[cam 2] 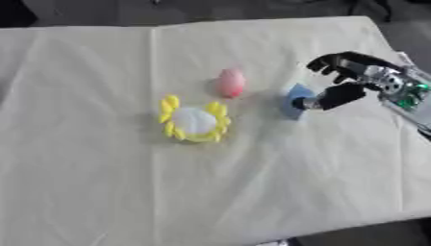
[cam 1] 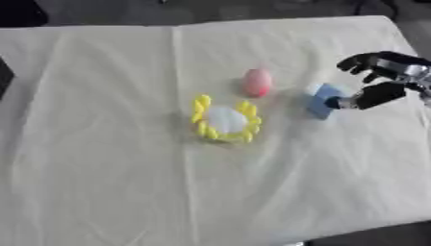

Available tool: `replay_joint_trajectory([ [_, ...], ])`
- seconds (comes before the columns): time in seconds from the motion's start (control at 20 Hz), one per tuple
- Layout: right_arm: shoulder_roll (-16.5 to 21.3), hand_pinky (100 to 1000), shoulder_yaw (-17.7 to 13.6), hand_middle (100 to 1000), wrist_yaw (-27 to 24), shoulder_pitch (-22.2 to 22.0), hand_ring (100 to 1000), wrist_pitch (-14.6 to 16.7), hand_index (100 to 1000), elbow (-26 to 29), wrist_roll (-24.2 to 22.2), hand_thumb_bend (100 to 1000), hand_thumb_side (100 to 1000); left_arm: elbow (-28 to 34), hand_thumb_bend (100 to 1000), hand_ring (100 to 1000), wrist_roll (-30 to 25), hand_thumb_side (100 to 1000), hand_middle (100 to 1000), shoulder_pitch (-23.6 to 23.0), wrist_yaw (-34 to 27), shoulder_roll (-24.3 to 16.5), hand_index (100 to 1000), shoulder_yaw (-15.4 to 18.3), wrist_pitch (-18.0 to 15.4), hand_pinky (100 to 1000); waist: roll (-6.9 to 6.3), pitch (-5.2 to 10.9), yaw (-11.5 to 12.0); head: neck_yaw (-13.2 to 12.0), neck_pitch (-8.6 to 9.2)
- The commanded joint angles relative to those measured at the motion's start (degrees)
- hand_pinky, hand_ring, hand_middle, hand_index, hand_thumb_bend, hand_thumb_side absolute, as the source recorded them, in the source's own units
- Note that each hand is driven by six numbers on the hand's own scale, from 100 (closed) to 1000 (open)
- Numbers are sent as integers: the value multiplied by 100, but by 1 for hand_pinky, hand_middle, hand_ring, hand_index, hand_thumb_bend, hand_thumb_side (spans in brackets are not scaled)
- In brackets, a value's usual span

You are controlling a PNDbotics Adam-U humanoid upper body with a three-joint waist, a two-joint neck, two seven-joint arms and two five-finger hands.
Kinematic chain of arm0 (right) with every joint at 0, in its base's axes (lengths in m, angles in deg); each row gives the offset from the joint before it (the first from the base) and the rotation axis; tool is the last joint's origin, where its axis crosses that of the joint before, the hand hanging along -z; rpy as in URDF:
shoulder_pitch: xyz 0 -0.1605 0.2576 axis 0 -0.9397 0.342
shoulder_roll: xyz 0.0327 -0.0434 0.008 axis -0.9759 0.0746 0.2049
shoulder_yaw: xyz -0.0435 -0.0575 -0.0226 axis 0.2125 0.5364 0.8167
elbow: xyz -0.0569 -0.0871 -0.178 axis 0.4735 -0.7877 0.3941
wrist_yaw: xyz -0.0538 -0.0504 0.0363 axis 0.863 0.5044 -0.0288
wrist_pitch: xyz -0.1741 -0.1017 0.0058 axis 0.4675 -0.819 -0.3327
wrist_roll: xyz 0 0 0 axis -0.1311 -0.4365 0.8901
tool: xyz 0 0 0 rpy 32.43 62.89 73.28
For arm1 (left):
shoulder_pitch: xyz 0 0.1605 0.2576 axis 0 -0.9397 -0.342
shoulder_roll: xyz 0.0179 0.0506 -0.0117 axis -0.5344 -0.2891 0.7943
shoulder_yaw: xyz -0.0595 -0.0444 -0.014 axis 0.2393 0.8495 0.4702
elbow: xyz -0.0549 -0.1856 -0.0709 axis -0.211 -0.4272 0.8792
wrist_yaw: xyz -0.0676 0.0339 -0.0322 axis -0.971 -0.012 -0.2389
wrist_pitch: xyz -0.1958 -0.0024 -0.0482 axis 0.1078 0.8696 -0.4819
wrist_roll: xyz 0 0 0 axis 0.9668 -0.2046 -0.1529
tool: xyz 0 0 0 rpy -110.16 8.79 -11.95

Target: Pick up the objects with one hand, pass them to the other hand, and then place them into the box on the other side of the table.

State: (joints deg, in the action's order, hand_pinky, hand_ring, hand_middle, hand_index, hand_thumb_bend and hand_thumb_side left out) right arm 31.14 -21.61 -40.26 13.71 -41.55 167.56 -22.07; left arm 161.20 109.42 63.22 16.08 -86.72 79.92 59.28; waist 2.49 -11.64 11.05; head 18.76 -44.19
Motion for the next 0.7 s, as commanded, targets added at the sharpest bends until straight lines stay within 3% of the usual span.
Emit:
replay_joint_trajectory([
  [0.05, 102, 829, 6, 875, 124, 81, 922, -15, 906, -144, 30, 523, 444, 110, 815, 710, 5, 589, 711, 50, -22, -119, 758, 59, 8, 822, 40, -27, 10, 44, 7],
  [0.7, -59, 831, 221, 872, 444, 409, 915, -151, 903, -900, -2, 502, 454, 120, 816, 704, 5, 588, 710, 69, -50, -48, 757, 47, 18, 823, 6, -141, 102, 152, 7],
])
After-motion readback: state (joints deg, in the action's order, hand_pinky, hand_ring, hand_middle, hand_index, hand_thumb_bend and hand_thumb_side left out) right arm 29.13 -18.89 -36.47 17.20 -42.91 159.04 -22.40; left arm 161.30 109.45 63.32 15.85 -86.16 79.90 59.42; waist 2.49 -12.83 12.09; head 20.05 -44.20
